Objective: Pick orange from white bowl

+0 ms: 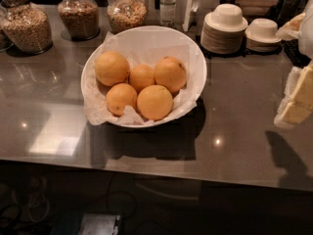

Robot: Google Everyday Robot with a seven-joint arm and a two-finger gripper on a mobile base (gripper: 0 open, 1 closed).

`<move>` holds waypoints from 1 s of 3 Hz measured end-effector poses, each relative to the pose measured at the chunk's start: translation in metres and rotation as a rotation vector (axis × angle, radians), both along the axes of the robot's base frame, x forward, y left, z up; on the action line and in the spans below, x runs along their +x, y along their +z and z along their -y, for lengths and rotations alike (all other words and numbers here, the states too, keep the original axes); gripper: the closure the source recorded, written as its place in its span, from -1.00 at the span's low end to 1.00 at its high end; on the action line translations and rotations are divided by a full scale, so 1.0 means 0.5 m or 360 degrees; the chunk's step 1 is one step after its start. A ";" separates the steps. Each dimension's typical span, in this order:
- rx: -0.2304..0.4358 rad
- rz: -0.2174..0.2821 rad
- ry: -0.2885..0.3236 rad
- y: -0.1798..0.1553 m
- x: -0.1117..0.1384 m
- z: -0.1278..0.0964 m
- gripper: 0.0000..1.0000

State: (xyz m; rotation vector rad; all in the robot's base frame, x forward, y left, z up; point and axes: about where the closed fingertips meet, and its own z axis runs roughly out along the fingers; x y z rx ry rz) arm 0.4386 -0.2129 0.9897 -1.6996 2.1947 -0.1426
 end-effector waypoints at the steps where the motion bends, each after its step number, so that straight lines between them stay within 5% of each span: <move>1: 0.0001 0.0000 0.0000 0.000 0.000 0.000 -1.00; 2: 0.0089 -0.0029 0.0033 -0.010 0.001 -0.025 -1.00; 3: 0.0279 -0.0048 0.0220 -0.004 -0.001 -0.120 -1.00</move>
Offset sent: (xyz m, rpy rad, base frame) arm 0.0010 0.0292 -0.0170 0.1397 0.0663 0.0510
